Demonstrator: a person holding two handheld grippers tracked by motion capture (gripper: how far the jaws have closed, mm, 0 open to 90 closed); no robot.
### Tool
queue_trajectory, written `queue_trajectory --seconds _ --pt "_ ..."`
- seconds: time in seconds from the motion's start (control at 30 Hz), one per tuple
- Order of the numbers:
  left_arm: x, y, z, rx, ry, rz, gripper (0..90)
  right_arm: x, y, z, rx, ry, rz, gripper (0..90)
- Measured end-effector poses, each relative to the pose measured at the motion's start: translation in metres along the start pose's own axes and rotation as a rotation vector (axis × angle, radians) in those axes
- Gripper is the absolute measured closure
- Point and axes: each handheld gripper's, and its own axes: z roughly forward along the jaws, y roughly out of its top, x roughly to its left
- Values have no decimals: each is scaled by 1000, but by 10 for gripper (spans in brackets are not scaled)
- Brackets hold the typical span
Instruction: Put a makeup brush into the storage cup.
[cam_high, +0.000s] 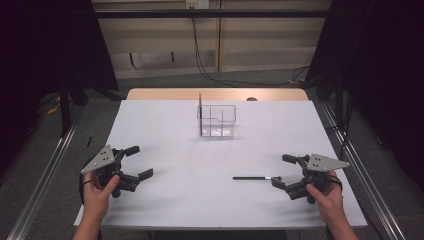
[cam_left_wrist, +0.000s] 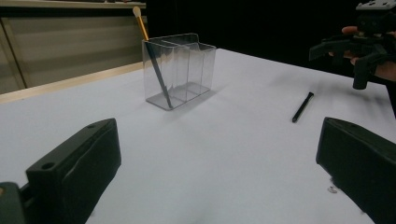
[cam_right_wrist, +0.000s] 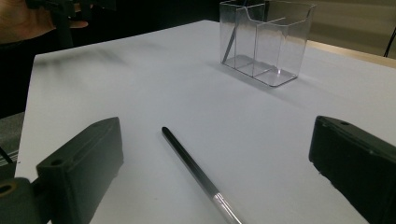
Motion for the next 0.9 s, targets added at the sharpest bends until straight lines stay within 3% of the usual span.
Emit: queue_trajectory --seconds 0.5,0.9 --pt "0 0 -4 -16 3 -5 0 0 1 7 21 3 -10 22" --pt "1 -1 -5 -16 8 -7 0 1 7 24 46 23 -16 20"
